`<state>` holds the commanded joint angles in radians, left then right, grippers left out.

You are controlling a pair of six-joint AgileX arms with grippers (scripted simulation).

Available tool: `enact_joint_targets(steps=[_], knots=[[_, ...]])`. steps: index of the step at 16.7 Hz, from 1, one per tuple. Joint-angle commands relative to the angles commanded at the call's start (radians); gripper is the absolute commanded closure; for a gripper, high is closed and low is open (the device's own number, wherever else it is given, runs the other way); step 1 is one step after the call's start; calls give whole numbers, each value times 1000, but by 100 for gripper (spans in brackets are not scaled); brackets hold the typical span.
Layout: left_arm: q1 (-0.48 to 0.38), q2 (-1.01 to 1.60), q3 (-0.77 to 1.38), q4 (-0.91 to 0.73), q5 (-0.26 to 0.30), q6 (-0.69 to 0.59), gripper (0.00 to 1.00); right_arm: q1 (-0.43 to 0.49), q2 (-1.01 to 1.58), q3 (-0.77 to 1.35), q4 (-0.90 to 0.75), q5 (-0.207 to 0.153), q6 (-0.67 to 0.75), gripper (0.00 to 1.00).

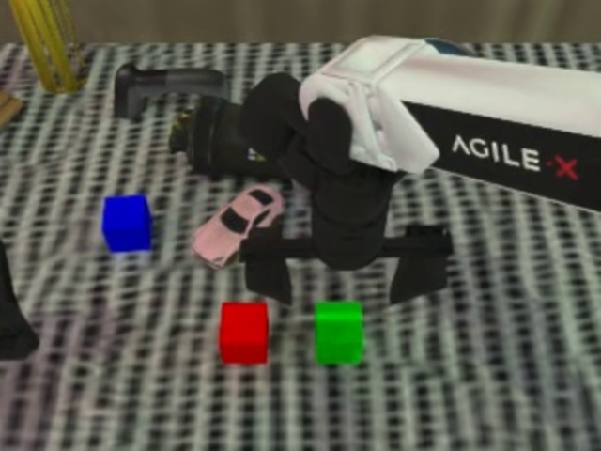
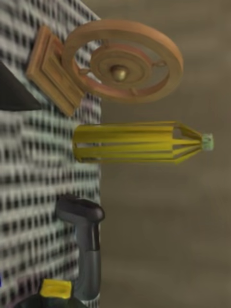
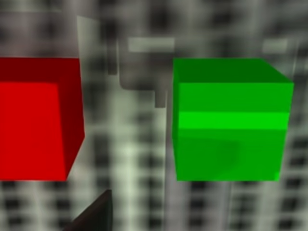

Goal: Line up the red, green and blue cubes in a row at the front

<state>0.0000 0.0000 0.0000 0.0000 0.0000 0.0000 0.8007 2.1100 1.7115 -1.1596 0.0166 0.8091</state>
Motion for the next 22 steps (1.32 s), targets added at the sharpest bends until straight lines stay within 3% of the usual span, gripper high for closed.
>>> enact_joint_targets(steps=[4,8,15,22], knots=[[-12,94,93,-60,3,-15,0,-41,-100,-75,55,9,-40,0],[-34,345,324,-209,2,-51,0,-135,-337,-271,183,25,-140,0],[-84,1060,882,-583,-1,-135,0,-375,-959,-798,517,41,-396,0],[-140,1776,1420,-946,2,-215,0,-623,-1625,-1341,884,25,-645,0]])
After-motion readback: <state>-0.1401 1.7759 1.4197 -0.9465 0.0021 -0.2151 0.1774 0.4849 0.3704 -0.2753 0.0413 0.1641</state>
